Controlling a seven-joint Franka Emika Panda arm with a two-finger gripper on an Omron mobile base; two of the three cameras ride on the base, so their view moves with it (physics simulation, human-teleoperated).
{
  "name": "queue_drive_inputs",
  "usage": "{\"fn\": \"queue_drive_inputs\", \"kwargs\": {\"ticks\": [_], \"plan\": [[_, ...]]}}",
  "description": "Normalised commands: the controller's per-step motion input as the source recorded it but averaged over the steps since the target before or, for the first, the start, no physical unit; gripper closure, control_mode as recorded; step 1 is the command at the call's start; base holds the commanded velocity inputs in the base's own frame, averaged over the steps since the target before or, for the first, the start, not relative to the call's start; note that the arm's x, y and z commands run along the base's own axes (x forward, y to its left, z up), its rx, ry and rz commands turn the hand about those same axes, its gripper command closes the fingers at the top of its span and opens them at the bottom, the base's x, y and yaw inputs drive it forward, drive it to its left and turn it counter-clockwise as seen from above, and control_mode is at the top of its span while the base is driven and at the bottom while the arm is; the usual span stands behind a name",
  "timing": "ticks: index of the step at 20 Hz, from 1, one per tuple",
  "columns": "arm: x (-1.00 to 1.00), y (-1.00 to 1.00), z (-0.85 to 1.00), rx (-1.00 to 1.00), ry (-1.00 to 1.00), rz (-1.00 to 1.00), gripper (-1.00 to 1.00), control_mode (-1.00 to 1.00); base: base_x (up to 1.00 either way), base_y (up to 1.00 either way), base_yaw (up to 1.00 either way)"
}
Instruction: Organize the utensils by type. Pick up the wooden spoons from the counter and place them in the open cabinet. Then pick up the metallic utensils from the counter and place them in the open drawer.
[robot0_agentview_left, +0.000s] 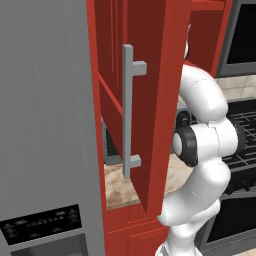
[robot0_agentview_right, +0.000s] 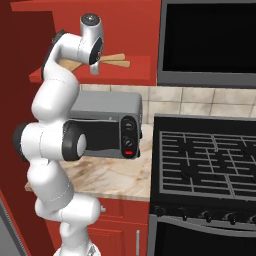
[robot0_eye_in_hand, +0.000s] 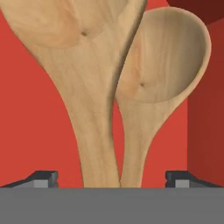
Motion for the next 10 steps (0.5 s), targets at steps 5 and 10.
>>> {"fn": "queue_drive_inputs", "kwargs": {"ticks": [5,10], "plan": [[-0.22,0.00,0.00,0.00,-0.13,-0.11,-1.00,-1.00,0.00,0.00,0.00],[-0.20,0.00,0.00,0.00,-0.11,-0.14,-1.00,-1.00,0.00,0.00,0.00]]}}
